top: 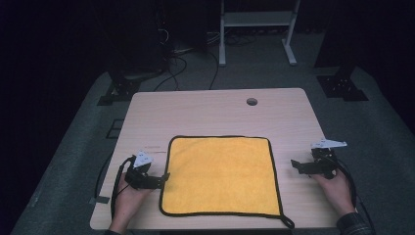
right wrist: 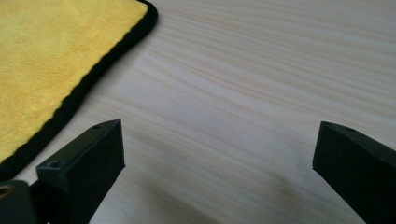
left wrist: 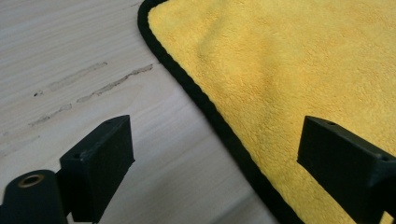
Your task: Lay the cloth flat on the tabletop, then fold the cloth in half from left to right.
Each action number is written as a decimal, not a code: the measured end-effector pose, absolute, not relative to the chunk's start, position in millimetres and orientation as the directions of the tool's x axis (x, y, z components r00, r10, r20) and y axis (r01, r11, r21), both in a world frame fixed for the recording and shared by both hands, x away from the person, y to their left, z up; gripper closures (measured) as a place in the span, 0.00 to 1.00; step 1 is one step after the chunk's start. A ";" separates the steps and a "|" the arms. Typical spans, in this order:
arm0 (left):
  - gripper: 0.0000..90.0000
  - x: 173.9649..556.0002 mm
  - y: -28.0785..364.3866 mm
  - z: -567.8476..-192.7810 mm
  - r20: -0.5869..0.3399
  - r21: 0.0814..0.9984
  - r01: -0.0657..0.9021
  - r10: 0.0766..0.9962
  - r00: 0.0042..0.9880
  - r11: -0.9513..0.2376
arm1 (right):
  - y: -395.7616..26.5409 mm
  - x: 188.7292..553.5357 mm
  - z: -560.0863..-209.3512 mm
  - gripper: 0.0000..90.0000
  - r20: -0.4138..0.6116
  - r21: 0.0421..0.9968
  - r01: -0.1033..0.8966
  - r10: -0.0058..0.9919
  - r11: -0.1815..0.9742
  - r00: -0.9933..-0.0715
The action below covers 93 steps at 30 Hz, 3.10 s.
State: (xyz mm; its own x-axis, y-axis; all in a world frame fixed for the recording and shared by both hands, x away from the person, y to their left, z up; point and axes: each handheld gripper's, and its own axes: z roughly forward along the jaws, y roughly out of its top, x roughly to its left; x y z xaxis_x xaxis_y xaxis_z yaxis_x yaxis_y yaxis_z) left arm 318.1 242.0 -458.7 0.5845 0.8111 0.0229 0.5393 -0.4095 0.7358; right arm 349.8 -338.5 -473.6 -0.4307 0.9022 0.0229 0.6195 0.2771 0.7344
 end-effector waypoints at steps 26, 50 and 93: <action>0.12 343.9 230.4 -474.9 0.037 0.695 0.590 0.841 0.540 -0.410 | -336.7 352.5 -487.7 0.00 0.012 0.713 0.643 0.912 0.280 -0.410; 0.84 338.7 232.1 -474.7 -0.068 0.739 0.574 0.808 0.585 -0.354 | -334.5 352.9 -487.7 0.00 0.009 0.713 0.635 0.902 0.296 -0.431; 0.97 339.4 226.9 -448.3 -0.293 0.835 0.524 0.671 0.681 -0.167 | -334.6 353.1 -487.7 0.00 0.008 0.714 0.634 0.901 0.298 -0.433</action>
